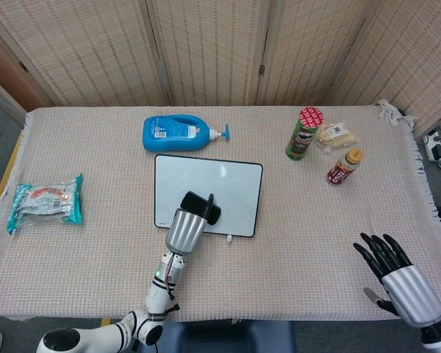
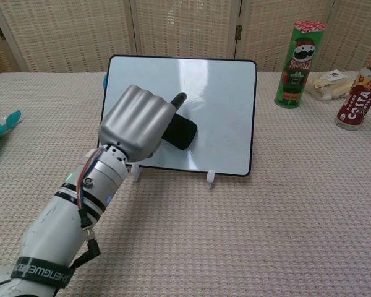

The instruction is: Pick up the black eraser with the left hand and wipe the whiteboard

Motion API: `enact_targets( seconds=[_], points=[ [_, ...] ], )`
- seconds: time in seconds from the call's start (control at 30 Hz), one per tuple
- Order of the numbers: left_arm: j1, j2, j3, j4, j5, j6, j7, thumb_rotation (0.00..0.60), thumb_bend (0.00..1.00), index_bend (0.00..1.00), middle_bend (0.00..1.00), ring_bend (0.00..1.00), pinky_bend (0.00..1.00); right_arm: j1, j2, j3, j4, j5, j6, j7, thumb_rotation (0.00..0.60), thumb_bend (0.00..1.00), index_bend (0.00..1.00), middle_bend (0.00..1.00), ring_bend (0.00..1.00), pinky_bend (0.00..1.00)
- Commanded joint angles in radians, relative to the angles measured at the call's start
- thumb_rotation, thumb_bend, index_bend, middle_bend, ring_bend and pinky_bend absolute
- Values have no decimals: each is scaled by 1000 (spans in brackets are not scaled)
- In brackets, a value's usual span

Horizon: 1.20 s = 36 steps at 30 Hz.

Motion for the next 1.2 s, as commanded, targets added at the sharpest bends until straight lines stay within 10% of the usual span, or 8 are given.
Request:
enact_targets(
  seconds=[0.03, 0.43, 0.63, 0.7, 0.9, 1.2],
  points=[
    [14, 18, 11, -43, -6, 6, 30, 600, 362, 155, 1000, 946, 1000, -1, -1, 0, 0, -2, 1, -4, 600, 268, 0, 0, 0, 0],
    [187, 280, 111, -553, -63, 66, 177, 600, 326, 77, 1000, 922, 1000, -1, -12, 5, -2, 6, -10, -31, 600, 268, 0, 0, 0, 0],
    [322, 558, 214, -933, -104, 128, 152, 600, 293, 0, 978, 737, 899, 5, -24, 8, -11, 20, -43, -68, 600, 268, 0, 0, 0, 0],
    [377, 675, 278, -1014, -95, 150, 59, 600, 287, 0, 837, 594, 757, 8, -28, 9, -13, 24, -53, -78, 600, 267, 0, 0, 0, 0],
    [531, 911, 432, -978, -21, 245, -322, 600, 254, 0, 108, 52, 171, 21, -38, 17, -23, 50, -93, -102, 600, 268, 0, 0, 0, 0],
    [691, 906, 445, -780, 143, 462, -512, 600, 249, 0, 0, 0, 0, 35, -53, 24, -33, 75, -132, -139, 600, 268, 0, 0, 0, 0]
  ],
)
